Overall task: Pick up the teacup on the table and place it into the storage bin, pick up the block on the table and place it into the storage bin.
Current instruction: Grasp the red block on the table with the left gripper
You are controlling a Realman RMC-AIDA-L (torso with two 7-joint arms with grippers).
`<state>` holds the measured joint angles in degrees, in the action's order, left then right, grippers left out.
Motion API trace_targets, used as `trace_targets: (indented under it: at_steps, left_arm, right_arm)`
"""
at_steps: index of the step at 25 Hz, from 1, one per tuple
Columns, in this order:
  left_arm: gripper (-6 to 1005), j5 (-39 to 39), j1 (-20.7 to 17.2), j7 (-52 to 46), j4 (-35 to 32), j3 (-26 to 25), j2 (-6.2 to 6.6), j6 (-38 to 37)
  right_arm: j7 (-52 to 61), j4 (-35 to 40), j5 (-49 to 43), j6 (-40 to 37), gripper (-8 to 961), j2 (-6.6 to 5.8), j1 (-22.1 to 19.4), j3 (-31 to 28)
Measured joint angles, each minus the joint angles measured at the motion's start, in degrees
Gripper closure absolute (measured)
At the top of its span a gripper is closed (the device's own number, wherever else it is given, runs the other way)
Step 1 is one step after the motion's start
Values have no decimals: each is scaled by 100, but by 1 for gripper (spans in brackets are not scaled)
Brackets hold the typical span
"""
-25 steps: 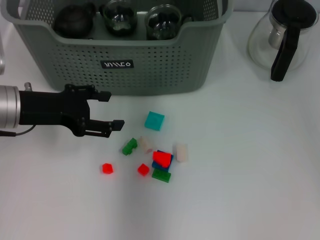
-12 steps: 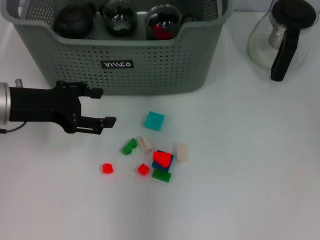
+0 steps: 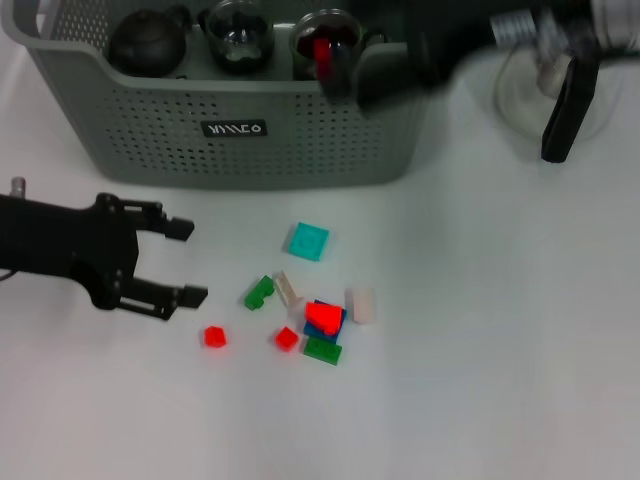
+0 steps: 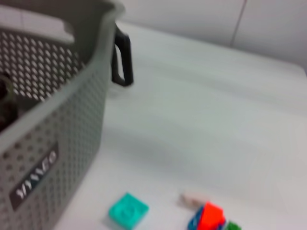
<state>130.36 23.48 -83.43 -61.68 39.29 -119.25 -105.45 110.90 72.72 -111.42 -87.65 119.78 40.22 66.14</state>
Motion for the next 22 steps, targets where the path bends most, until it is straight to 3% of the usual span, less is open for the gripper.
trace_targets:
  at_steps: [5, 11, 22]
  left_arm:
    - [153, 664, 36, -137, -358, 129, -222, -42]
    - [153, 1238, 114, -183, -455, 566, -499, 148]
    - [153, 1310, 100, -512, -436, 1540, -517, 692]
  right_arm:
    - [-271, -299, 31, -539, 8, 43, -406, 3]
    - [-582, -959, 228, -423, 8, 32, -391, -67]
    - [-714, -1241, 325, -304, 9, 45, -288, -74]
